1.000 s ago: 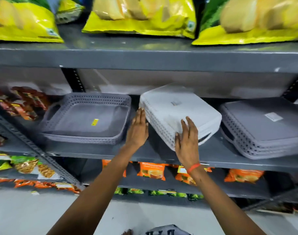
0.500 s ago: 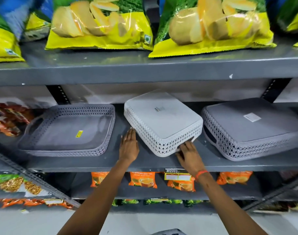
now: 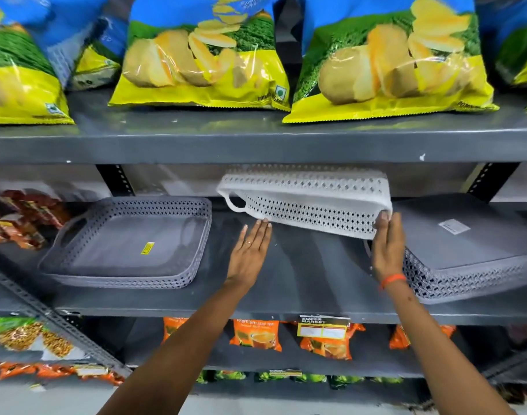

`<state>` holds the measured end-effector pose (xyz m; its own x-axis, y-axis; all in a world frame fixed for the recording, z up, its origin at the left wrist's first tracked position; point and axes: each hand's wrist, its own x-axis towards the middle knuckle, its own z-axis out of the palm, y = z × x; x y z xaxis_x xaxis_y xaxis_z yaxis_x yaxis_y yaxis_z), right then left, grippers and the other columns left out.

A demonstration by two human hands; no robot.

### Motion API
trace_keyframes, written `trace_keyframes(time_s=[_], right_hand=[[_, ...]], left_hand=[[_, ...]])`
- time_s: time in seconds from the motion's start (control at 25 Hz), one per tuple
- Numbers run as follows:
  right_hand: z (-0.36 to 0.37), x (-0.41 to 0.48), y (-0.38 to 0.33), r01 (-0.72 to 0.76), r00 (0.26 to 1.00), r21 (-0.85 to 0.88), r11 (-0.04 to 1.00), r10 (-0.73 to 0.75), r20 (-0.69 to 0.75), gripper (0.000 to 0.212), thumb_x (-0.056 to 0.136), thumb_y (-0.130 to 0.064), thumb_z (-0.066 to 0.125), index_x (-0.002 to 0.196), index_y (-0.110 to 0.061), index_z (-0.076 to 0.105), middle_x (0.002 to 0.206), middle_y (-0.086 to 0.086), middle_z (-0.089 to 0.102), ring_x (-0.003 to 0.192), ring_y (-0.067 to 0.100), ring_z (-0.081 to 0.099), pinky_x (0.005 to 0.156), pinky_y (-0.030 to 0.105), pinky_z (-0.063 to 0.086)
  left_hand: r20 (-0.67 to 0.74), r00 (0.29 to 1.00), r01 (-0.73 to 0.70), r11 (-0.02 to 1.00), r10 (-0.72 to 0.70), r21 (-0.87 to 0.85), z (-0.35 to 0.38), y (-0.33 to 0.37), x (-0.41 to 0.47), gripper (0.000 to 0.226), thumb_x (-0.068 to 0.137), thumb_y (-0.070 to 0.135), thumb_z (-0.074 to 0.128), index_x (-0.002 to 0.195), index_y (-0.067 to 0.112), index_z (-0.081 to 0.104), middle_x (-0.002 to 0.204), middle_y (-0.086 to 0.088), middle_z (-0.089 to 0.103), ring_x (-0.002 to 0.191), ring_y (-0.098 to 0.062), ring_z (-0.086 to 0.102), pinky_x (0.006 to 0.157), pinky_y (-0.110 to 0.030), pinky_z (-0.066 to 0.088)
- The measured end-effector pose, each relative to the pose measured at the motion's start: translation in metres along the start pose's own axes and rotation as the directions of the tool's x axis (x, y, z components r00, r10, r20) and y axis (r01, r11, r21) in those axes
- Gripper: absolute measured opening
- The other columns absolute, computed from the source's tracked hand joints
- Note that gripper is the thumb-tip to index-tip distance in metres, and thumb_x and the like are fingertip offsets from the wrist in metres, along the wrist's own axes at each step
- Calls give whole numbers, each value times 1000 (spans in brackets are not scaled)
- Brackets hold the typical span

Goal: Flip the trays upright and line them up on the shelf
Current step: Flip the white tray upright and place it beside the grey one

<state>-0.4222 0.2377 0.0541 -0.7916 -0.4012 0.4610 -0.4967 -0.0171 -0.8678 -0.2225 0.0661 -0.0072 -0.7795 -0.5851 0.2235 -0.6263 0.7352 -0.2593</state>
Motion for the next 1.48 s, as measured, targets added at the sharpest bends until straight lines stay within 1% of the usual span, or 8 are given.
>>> trace_keyframes(time_s=[0.16,0.32,0.48,0.6,0.84,1.0,1.12,1.48], right_hand=[[-7,37,-2,-111,992,123,986,102,75,26,100,-32,32,98,-17,53,88,-3,56,80,9,50,75,26,42],[-13,59,5,-244,954,-14,970,243,177,28,100,-34,32,75,-35,45,70,-10,47,63,5,44,59,21,37],[-1,82,19,-301,931,-151,942,324,166,28,97,-31,37,97,-8,54,69,0,46,60,14,42,50,22,44],[13,73,35,-352,927,-289,890,375,27,38,93,-19,41,118,10,46,108,26,56,95,37,55,84,38,45],[28,33,41,-125,973,-518,846,205,101,72,73,29,29,141,15,9,148,35,17,132,46,32,112,37,30],[34,21,65,288,923,-715,637,16,385,47,82,2,52,129,10,44,144,34,34,134,47,33,108,55,32],[41,-4,76,485,804,-648,587,-9,594,56,93,-38,27,106,1,65,120,23,64,121,39,54,107,53,35],[39,4,65,564,794,-602,565,-173,583,49,89,-34,33,110,0,61,103,18,67,101,36,58,99,37,31]], left_hand=[[22,1000,1,992,-4,124,0,-5,7,87,75,10,71,145,7,20,153,-9,33,143,-22,26,119,-42,5],[118,988,-113,982,95,152,5,-7,14,80,85,-3,49,147,3,-2,159,-13,10,147,-26,3,120,-44,-4],[205,970,-139,989,127,47,9,-6,15,80,80,-4,59,145,3,13,152,-14,26,142,-29,21,121,-42,0],[162,980,-116,993,113,4,9,-3,13,75,76,-7,60,141,5,25,142,-14,37,133,-31,36,122,-42,9],[2,988,-156,987,156,-37,19,-1,-3,48,63,13,82,107,13,61,100,-5,63,90,-26,63,100,-38,47],[-103,968,-230,973,227,-19,20,1,-11,42,51,19,89,88,16,69,79,-1,67,62,-18,67,87,-35,56],[-94,971,-220,975,220,8,8,1,-16,64,35,11,86,96,21,70,82,2,67,58,-14,66,89,-35,56],[-26,995,-103,981,100,-165,-7,1,-9,60,41,18,92,92,25,62,76,5,63,51,-14,63,59,-23,52]])
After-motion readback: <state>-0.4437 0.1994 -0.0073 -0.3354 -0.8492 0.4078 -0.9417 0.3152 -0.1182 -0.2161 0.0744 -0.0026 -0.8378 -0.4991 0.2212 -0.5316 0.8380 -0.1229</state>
